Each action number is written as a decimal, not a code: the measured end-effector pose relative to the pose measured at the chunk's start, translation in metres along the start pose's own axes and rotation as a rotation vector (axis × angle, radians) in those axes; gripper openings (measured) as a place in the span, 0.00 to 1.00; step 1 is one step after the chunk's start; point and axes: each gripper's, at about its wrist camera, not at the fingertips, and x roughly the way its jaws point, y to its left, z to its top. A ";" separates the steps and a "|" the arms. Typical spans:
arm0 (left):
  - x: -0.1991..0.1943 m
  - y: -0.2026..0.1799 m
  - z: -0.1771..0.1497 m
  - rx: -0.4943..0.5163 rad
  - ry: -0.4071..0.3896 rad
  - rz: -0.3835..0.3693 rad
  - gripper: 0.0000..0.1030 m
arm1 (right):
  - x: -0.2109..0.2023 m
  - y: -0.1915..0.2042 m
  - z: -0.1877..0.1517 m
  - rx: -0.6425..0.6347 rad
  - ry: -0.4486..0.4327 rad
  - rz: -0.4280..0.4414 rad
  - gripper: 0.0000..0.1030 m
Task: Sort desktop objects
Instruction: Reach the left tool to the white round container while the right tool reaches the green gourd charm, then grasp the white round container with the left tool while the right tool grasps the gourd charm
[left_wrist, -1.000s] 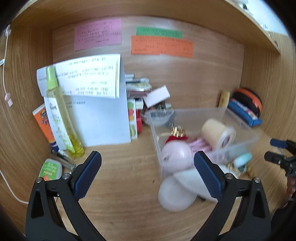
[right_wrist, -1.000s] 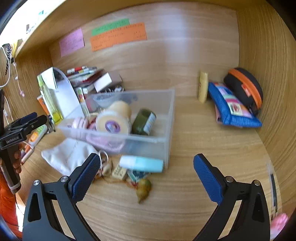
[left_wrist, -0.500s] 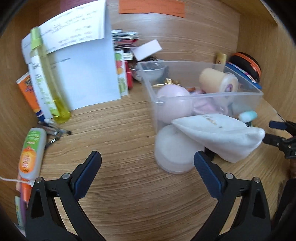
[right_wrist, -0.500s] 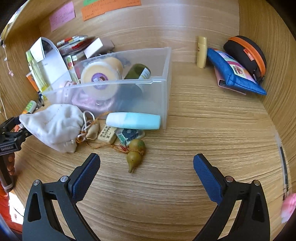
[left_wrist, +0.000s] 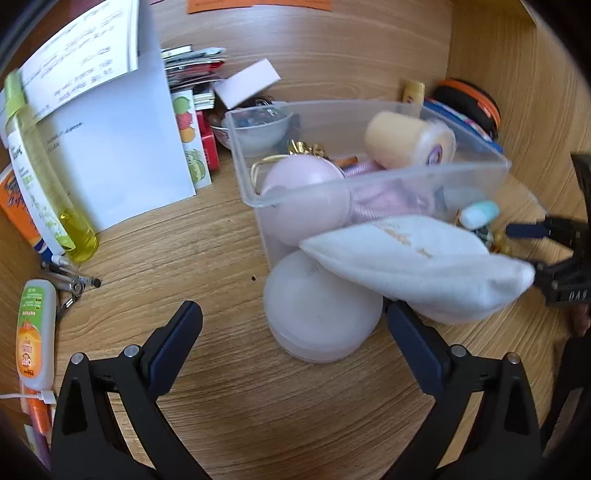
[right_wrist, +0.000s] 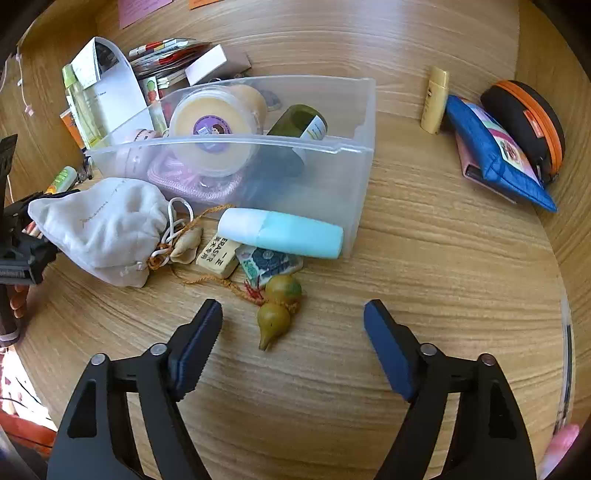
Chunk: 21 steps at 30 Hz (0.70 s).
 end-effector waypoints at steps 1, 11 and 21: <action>0.003 -0.001 0.000 0.002 0.015 0.000 0.99 | 0.001 0.000 0.001 -0.006 -0.002 -0.004 0.71; 0.021 0.001 0.011 -0.010 0.065 0.000 0.98 | 0.003 0.005 0.007 -0.059 -0.014 -0.013 0.49; 0.025 -0.003 0.011 0.003 0.075 -0.032 0.73 | -0.004 0.007 0.004 -0.089 -0.021 0.008 0.22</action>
